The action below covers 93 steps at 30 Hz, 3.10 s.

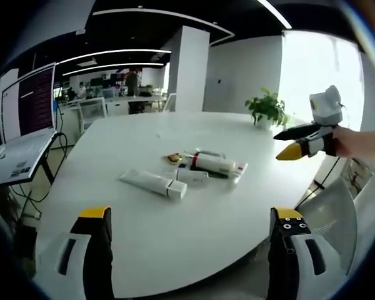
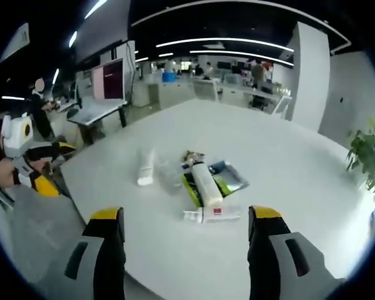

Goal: Arrange the skincare products in the storage area until every visible bottle or jar stands upright without overlapping.

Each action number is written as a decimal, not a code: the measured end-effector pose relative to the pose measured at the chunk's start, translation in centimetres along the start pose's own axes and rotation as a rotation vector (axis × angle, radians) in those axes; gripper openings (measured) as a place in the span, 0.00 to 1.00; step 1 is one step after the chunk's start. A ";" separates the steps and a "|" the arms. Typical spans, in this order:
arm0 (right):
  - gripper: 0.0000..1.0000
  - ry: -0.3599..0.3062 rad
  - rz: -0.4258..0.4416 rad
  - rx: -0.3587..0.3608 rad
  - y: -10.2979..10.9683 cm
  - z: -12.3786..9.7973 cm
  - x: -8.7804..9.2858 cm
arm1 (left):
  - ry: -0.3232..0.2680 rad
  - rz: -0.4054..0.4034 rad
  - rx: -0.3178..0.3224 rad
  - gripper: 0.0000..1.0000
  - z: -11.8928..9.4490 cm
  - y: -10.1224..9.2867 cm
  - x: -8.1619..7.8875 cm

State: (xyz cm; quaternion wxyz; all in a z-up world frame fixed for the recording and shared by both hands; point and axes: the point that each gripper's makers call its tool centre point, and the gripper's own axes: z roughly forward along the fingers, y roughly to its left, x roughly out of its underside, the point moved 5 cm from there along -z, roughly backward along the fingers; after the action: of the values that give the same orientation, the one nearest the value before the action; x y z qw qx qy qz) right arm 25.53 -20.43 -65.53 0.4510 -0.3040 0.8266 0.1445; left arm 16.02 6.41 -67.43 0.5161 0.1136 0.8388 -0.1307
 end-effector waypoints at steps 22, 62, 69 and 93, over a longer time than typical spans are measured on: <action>0.73 0.124 -0.049 -0.043 -1.6 4.8 -2.1 | 0.019 -0.050 -0.022 0.99 0.1 0.6 0.4; 0.62 0.336 -0.106 -0.134 -3.5 13.5 -2.6 | 0.094 -0.075 -0.001 0.98 0.4 0.6 1.3; 0.61 0.377 -0.146 -0.144 -3.2 15.1 -2.9 | 0.097 -0.088 -0.012 0.98 0.3 0.8 1.3; 0.48 0.499 -0.192 -0.212 -4.4 21.7 -0.9 | 0.120 -0.120 -0.035 0.97 0.4 1.3 1.6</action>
State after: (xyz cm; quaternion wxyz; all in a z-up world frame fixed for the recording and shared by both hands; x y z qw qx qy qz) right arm 42.91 -12.37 -76.57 0.2107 -0.4527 0.8598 0.1073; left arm 16.05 7.54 -69.21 0.4580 0.0614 0.8757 -0.1396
